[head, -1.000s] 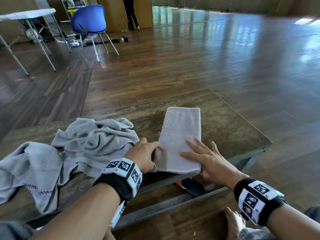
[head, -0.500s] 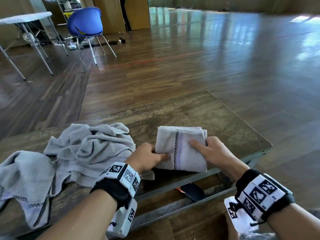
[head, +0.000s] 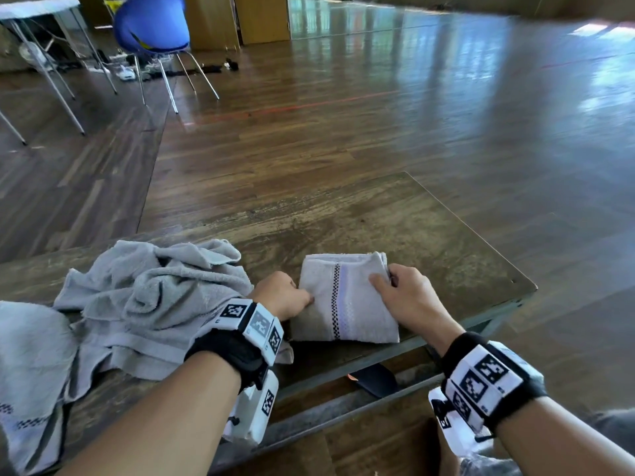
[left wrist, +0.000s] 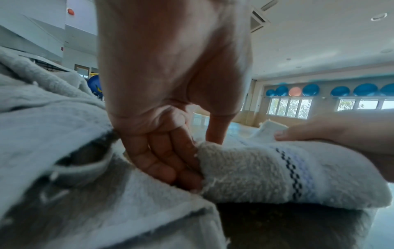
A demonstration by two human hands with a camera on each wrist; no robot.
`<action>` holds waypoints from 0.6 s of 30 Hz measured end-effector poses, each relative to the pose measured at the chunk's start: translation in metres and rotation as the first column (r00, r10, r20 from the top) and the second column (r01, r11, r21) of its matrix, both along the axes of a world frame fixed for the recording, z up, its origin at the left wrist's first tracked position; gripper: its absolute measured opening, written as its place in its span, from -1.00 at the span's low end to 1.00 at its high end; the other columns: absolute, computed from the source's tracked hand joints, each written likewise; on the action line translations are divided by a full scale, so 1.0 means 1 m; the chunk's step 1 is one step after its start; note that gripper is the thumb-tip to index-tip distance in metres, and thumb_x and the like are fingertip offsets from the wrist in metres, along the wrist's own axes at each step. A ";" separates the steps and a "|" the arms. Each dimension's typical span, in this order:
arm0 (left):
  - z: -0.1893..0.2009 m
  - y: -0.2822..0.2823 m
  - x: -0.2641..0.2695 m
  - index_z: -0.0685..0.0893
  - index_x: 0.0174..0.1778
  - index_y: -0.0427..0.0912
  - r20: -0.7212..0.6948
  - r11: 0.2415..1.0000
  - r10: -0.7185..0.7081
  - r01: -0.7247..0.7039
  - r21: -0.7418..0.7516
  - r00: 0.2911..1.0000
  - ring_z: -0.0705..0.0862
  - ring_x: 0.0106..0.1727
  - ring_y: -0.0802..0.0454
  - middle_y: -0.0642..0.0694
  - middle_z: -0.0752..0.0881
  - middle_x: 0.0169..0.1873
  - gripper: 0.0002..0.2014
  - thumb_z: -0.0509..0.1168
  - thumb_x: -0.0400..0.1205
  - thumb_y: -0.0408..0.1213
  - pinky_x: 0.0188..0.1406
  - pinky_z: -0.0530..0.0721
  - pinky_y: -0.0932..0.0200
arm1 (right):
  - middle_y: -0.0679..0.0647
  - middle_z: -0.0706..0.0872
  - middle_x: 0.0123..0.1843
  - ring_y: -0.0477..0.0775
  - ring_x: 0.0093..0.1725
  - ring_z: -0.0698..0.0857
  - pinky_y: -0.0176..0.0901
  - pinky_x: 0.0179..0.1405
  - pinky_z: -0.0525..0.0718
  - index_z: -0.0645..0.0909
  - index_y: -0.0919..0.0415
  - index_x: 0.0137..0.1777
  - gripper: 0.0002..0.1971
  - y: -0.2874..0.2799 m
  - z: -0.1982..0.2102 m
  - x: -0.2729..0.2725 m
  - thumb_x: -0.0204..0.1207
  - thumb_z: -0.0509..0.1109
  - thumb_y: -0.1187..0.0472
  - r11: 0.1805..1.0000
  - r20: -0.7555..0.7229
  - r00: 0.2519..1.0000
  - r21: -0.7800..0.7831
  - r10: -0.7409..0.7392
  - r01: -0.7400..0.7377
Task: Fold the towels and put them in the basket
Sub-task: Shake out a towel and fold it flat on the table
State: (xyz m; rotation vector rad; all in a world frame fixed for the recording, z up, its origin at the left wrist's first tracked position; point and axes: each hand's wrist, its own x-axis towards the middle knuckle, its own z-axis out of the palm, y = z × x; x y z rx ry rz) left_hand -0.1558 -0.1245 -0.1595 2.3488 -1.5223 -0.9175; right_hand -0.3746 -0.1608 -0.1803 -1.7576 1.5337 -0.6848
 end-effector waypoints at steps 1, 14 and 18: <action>-0.001 -0.001 0.001 0.64 -0.26 -0.16 0.021 1.000 -0.011 0.011 0.003 1.000 0.75 -0.08 -0.14 -0.09 0.69 -0.28 -0.73 0.40 0.59 -0.02 -0.04 0.72 -0.01 | 0.00 0.61 -0.39 -0.07 -0.44 0.52 -0.32 -0.55 0.39 0.47 0.21 -0.33 -0.61 -0.001 -0.004 0.002 0.68 0.31 0.00 1.000 -0.026 1.000 -0.015 -0.004 0.004; 0.000 -0.013 -0.002 0.47 -0.27 -0.06 0.124 0.998 -0.032 0.039 -0.054 0.992 0.58 -0.23 -0.01 0.03 0.58 -0.32 -0.65 0.32 0.68 0.09 -0.32 0.44 0.10 | -0.03 0.62 -0.34 -0.17 -0.50 0.50 -0.28 -0.52 0.45 0.45 0.12 -0.29 -0.61 -0.013 -0.011 0.004 0.71 0.25 -0.10 0.998 0.057 0.997 -0.012 -0.054 0.055; -0.005 -0.009 -0.005 0.52 -0.08 0.00 0.230 0.994 -0.032 0.055 -0.097 0.973 0.64 -0.11 -0.07 0.01 0.65 -0.18 -0.72 0.25 0.70 0.15 -0.22 0.49 0.08 | 0.07 0.71 -0.18 0.10 -0.24 0.69 -0.01 -0.32 0.57 0.50 0.17 -0.18 -0.62 -0.014 -0.008 0.003 0.73 0.19 -0.12 0.998 0.070 0.996 0.039 -0.056 0.053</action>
